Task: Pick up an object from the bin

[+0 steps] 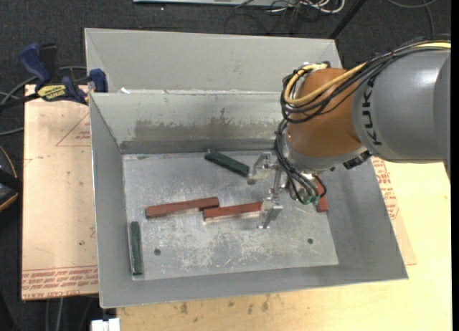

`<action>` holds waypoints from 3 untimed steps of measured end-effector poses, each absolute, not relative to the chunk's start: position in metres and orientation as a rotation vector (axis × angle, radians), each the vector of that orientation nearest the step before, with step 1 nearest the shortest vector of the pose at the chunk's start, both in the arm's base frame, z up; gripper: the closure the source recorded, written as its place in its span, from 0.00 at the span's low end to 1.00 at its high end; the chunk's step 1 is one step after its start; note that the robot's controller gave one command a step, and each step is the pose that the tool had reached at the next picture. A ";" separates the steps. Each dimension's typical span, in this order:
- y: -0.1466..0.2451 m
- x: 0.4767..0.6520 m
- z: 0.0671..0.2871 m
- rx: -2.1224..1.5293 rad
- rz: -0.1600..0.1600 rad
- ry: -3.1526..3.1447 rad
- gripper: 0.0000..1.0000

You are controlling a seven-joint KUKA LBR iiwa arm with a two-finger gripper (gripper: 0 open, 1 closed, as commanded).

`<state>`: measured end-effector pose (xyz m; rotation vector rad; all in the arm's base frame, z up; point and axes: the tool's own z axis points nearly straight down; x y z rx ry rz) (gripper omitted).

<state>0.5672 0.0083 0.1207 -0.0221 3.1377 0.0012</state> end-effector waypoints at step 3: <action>0.016 0.562 0.078 0.045 0.009 3.128 1.00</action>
Offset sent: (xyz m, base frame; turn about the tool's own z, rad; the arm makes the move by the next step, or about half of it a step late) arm -0.0110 0.0051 -0.0507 0.0427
